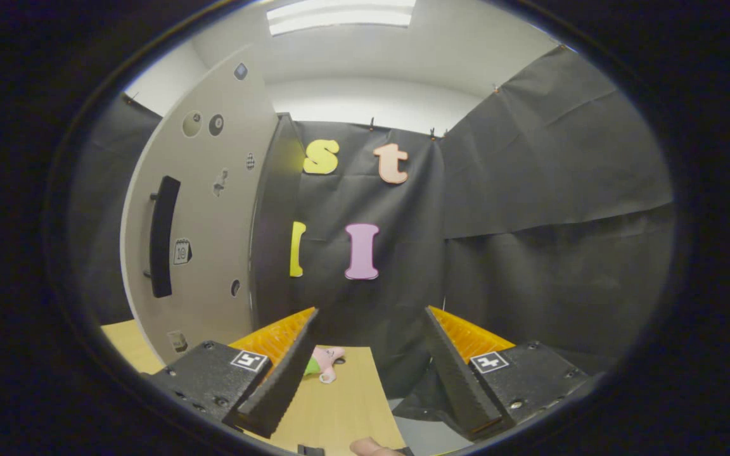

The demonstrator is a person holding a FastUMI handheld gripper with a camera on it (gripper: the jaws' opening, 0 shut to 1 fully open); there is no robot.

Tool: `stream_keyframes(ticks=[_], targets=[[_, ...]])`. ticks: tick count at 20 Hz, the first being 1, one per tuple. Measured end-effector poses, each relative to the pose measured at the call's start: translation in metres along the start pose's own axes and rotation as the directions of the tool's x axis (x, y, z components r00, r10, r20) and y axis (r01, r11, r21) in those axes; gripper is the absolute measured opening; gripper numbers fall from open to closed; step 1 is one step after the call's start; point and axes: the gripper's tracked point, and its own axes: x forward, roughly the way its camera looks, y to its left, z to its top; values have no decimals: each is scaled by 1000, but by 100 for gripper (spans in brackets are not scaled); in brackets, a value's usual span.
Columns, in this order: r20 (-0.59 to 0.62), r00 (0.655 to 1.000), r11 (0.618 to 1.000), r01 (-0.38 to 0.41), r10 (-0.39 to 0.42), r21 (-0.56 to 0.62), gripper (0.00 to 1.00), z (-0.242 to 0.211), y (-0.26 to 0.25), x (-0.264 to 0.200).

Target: Open the shoe cabinet door, grab the shoes and put them into the shoe cabinet, then close the shoe cabinet door.

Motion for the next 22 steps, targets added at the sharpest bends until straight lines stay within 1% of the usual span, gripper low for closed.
stream_keyframes(ticks=[3, 6, 14, 18, 19, 20, 22], targets=[[-9, 998, 998, -59, 59, 9, 100, 0, 17, 7], [-6, 997, 997, -78, 78, 30, 100, 12, 37, 16], [-113, 982, 988, -143, 148, 55, 100, 29, 110, 19], [-137, 961, 970, -233, 240, 69, 100, 38, 157, 6], [-144, 960, 970, -231, 240, 77, 100, 38, 165, 5], [-165, 962, 976, -206, 216, 76, 100, 34, 165, 0], [-175, 964, 979, -192, 200, 61, 95, 37, 174, -1]])
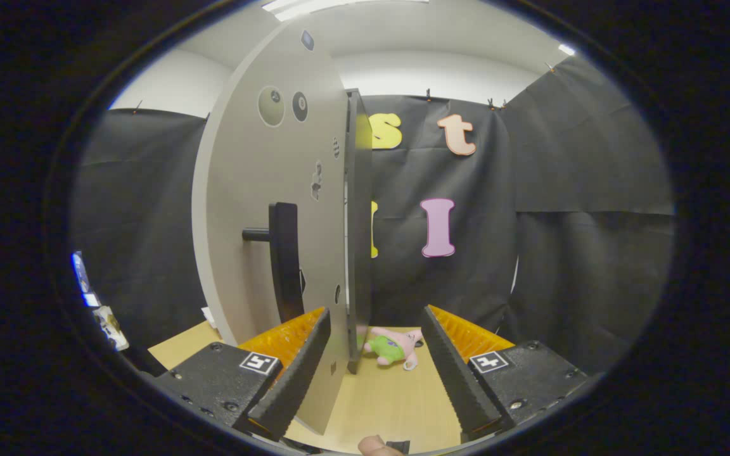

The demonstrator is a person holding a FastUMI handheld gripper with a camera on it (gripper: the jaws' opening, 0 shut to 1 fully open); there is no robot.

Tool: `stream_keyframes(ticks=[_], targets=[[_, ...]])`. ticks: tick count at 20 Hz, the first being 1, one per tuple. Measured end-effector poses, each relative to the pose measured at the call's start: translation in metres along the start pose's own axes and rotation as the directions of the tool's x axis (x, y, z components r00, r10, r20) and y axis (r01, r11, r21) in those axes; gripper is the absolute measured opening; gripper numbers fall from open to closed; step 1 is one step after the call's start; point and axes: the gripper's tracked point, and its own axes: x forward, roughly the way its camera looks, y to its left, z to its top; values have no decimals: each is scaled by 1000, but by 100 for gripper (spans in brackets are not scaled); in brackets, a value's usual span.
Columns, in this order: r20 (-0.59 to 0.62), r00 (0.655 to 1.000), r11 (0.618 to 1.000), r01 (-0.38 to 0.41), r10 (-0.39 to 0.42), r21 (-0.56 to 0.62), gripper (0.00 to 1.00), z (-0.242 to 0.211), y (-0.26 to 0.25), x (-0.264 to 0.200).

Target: Open the shoe cabinet door, grab the shoes and put them into the shoe cabinet, then close the shoe cabinet door.

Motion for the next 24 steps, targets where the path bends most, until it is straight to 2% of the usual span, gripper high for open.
stream_keyframes(ticks=[8, 16, 20, 24], targets=[[28, 999, 1000, 17, -17, -23, 95, 5, 32, 0], [41, 999, 1000, -29, 30, -11, 95, 4, 82, 8], [50, 999, 999, -19, 20, -36, 95, 4, 103, 15], [60, 998, 1000, -19, 19, -10, 95, 4, 124, 23]])
